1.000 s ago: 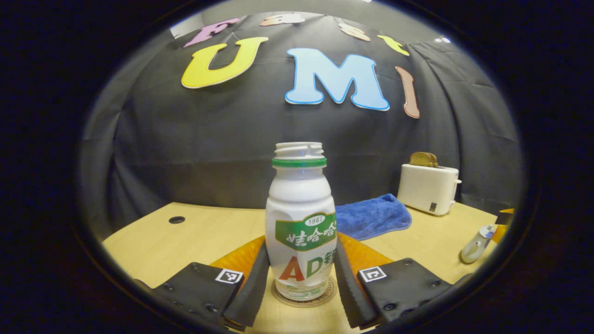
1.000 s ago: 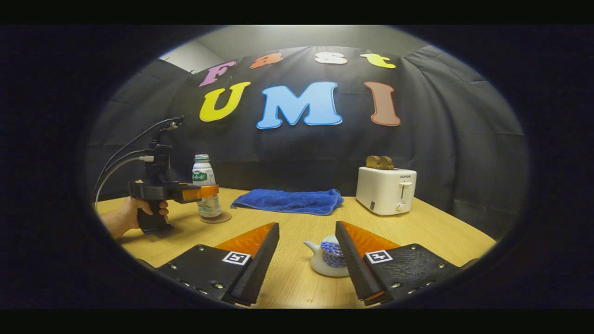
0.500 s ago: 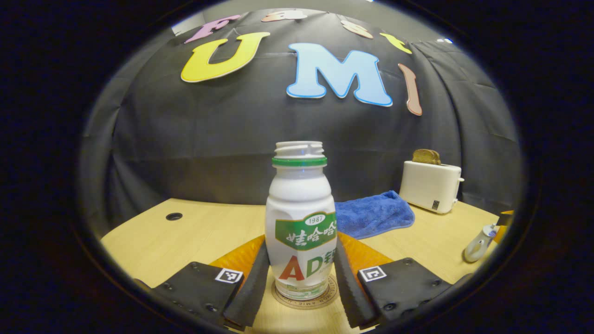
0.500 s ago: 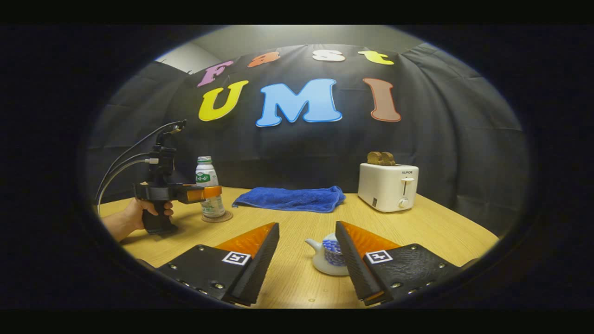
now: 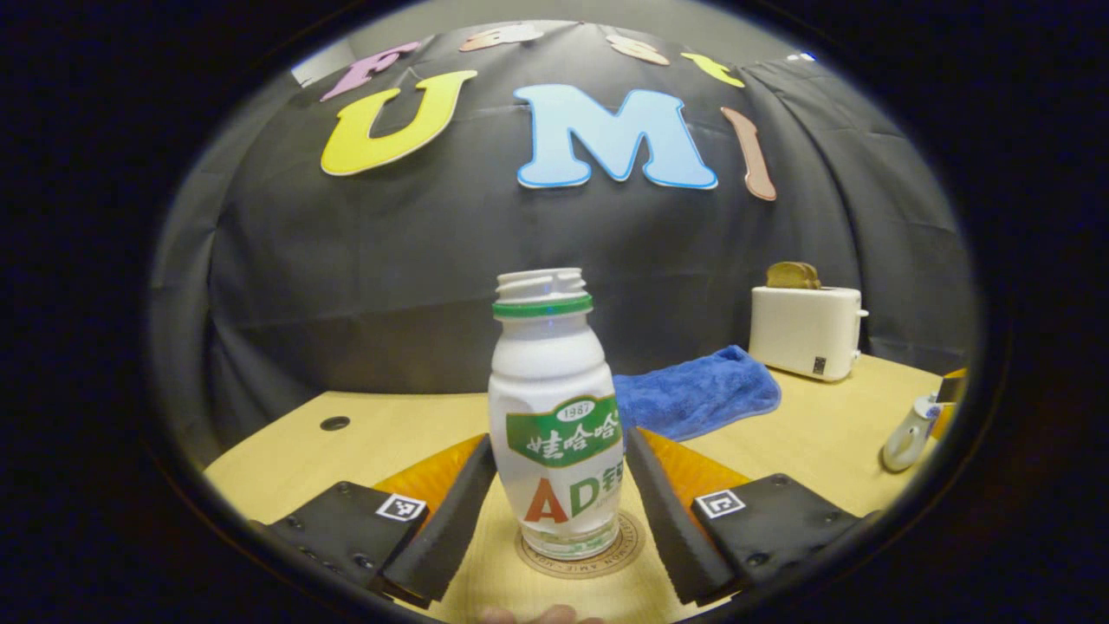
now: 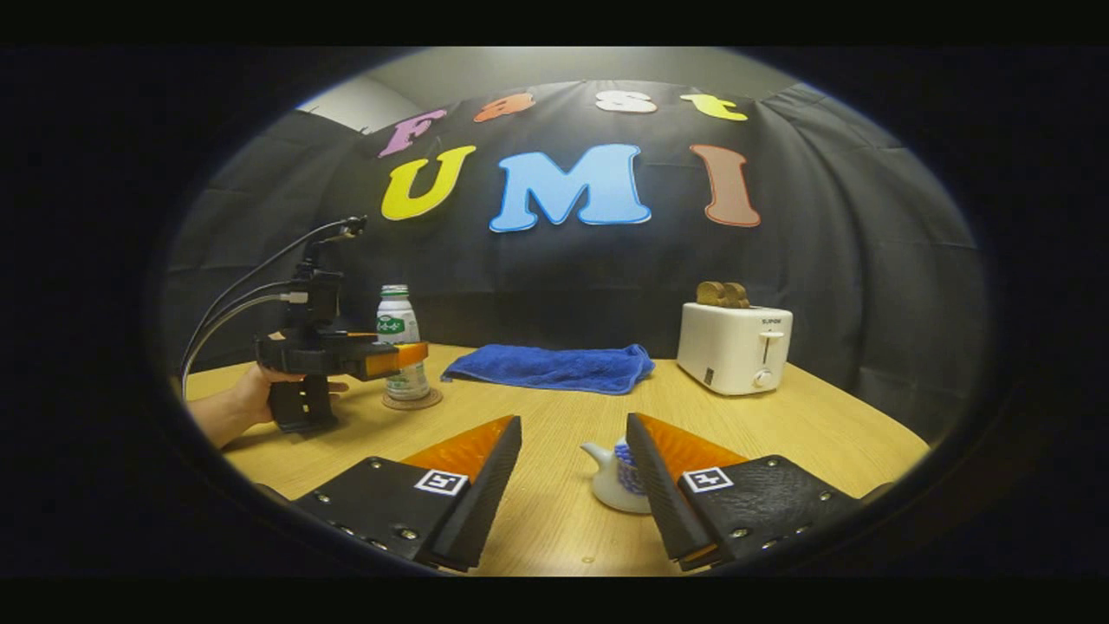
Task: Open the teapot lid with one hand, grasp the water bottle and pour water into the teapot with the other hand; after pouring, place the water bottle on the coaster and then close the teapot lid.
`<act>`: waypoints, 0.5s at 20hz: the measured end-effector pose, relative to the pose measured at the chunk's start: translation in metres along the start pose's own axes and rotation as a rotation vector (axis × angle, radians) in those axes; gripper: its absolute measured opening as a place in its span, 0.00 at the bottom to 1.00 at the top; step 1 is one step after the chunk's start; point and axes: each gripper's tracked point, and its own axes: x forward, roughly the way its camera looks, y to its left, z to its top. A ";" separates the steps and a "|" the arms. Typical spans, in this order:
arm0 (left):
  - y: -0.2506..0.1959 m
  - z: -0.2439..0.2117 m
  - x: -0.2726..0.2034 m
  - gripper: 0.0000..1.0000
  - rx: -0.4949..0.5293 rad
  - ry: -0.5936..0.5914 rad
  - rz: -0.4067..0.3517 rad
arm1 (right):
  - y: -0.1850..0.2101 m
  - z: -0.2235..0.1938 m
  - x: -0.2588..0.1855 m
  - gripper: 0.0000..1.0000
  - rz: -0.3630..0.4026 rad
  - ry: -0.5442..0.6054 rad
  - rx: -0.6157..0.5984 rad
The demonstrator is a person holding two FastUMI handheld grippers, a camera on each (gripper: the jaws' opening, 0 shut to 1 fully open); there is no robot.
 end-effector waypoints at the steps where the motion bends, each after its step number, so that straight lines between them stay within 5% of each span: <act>1: -0.001 0.001 0.000 1.00 -0.011 -0.003 -0.009 | 0.000 -0.001 0.001 0.75 0.002 0.003 -0.003; 10: 0.004 0.003 -0.033 1.00 -0.041 -0.002 0.035 | 0.002 0.004 -0.001 0.75 0.009 -0.014 -0.004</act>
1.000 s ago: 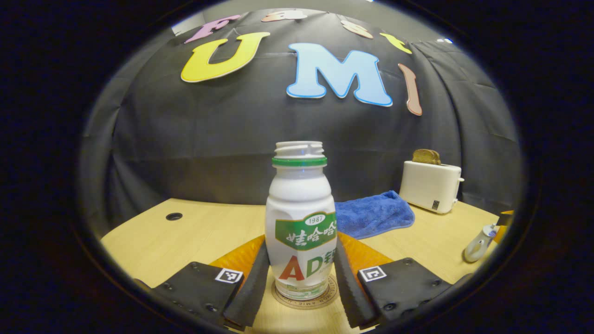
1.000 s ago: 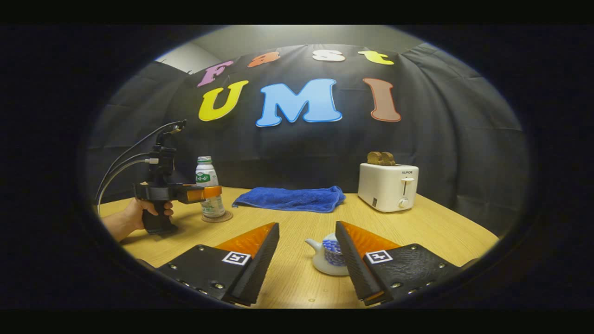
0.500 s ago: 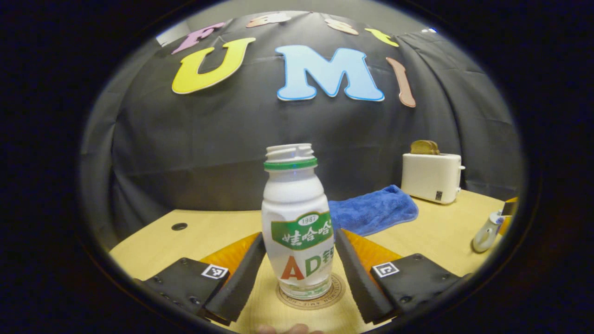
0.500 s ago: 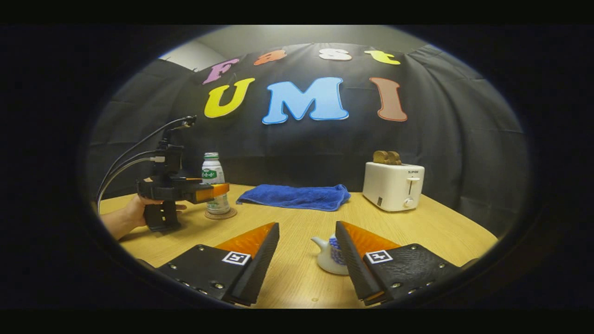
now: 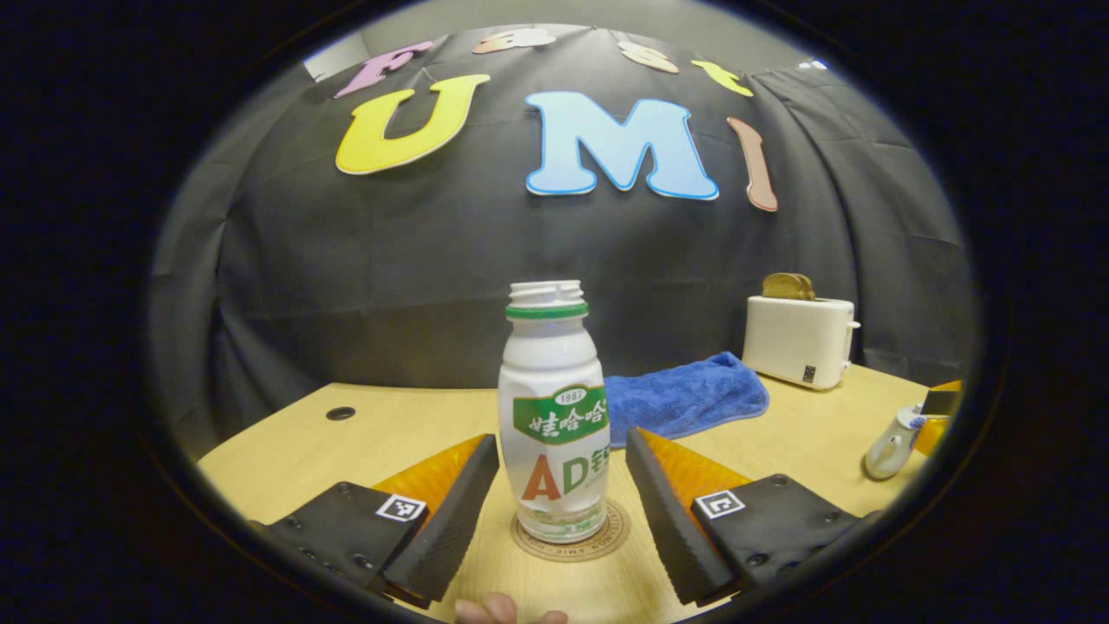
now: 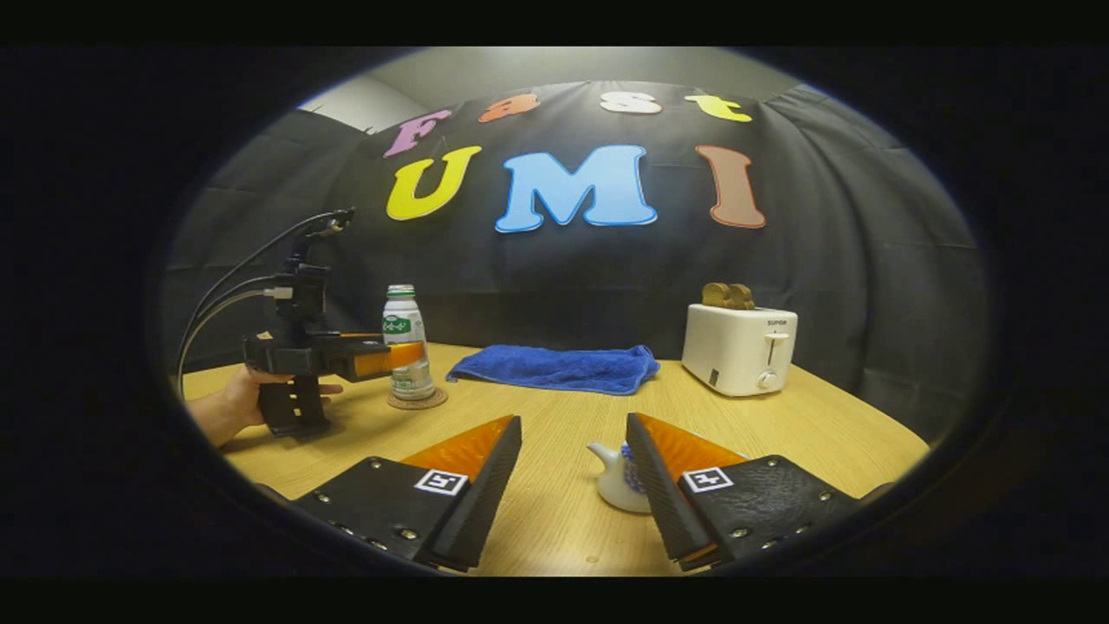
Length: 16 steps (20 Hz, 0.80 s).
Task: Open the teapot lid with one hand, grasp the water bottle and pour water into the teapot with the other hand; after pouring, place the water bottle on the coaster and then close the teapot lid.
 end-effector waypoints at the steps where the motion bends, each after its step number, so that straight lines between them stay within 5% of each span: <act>1: 0.001 0.002 -0.008 1.00 -0.008 -0.002 0.003 | 0.000 0.002 -0.001 0.75 -0.002 -0.008 -0.002; 7: -0.005 0.009 -0.078 1.00 -0.055 -0.024 0.015 | 0.004 0.008 -0.005 0.75 -0.023 -0.017 -0.030; 8: -0.011 0.013 -0.093 1.00 -0.053 -0.034 0.010 | 0.006 0.012 -0.011 0.59 -0.027 -0.020 -0.020; 9: -0.016 0.017 -0.107 1.00 -0.056 -0.047 0.006 | 0.011 0.015 -0.018 0.59 -0.024 -0.024 0.002; 10: -0.025 0.020 -0.123 1.00 -0.061 -0.062 -0.003 | 0.018 0.015 -0.026 0.75 -0.024 -0.024 0.027; 14: -0.057 0.011 -0.173 0.97 -0.018 -0.089 0.009 | 0.041 0.011 -0.054 0.77 -0.051 -0.040 0.031; 16: -0.078 0.002 -0.190 1.00 -0.023 -0.099 -0.009 | 0.049 0.006 -0.064 0.89 -0.063 -0.052 0.020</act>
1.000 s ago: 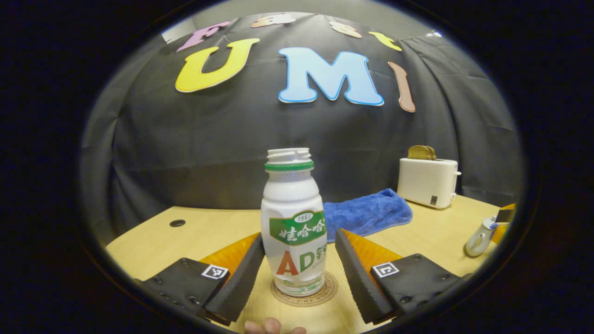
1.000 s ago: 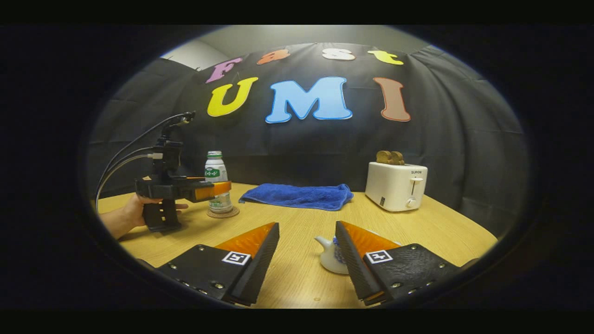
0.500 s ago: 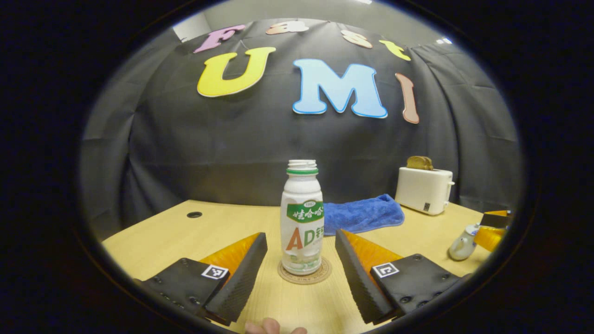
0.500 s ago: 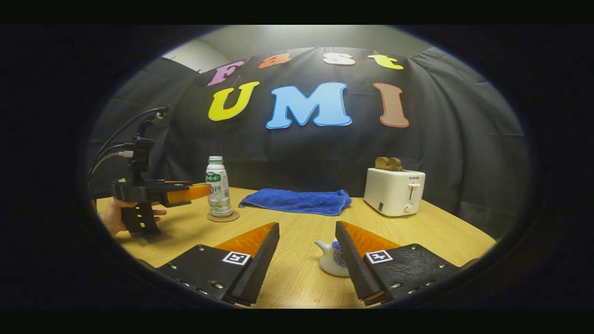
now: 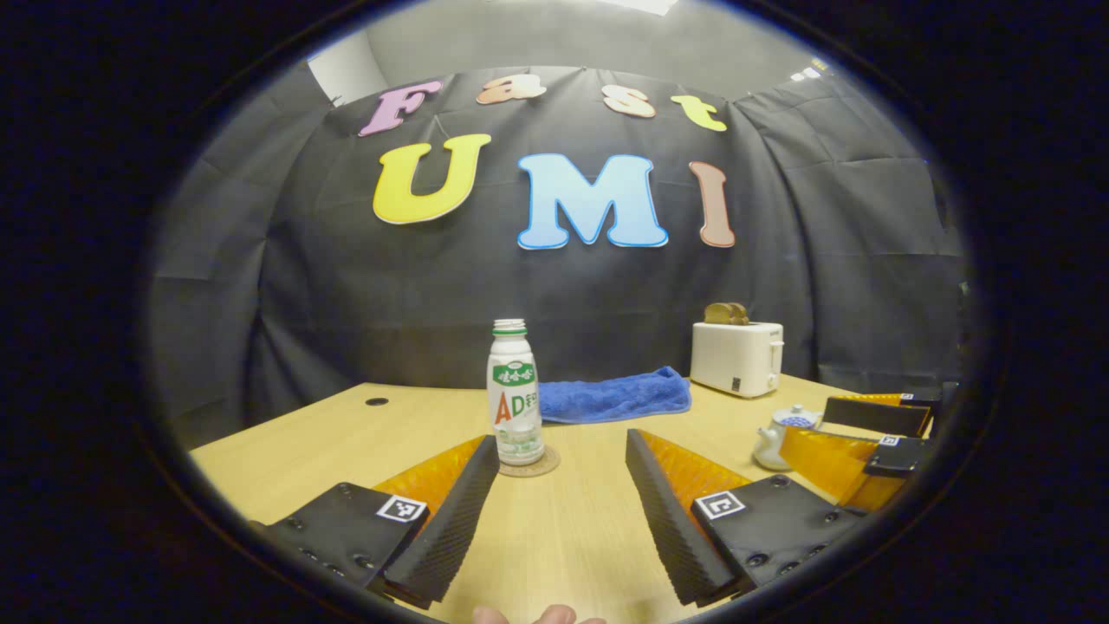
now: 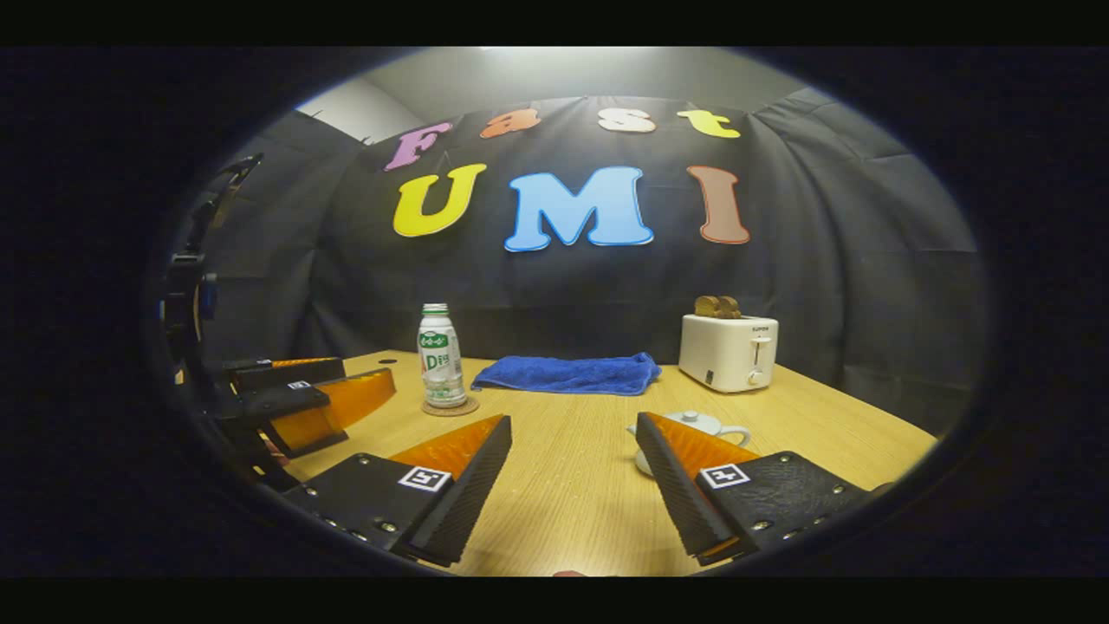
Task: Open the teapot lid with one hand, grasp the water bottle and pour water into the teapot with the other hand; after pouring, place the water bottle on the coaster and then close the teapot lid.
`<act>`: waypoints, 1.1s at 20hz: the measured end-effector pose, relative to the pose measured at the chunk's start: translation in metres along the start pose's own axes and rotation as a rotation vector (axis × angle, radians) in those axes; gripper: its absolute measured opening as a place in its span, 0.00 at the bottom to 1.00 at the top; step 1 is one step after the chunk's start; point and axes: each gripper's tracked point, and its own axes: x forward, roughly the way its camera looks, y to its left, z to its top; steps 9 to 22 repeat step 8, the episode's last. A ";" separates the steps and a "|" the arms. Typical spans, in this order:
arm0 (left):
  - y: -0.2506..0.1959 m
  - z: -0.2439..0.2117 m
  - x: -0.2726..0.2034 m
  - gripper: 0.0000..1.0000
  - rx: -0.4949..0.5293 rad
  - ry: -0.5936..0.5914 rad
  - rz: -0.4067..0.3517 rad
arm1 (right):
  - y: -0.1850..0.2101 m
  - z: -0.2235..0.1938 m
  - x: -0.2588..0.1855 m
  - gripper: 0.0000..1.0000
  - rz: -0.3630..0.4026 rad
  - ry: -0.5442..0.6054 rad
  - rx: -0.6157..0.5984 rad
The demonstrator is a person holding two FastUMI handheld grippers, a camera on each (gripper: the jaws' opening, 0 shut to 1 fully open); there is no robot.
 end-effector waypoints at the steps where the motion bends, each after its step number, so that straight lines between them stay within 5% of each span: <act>1: -0.008 -0.005 -0.007 1.00 -0.013 0.002 -0.010 | -0.001 -0.003 -0.005 0.89 -0.018 -0.005 0.003; 7: -0.019 -0.015 -0.024 1.00 -0.115 -0.016 -0.021 | -0.003 -0.009 -0.018 0.95 -0.083 -0.029 0.012; 22: -0.023 -0.014 -0.025 1.00 -0.108 -0.018 -0.032 | -0.003 -0.010 -0.015 0.96 -0.090 -0.025 0.013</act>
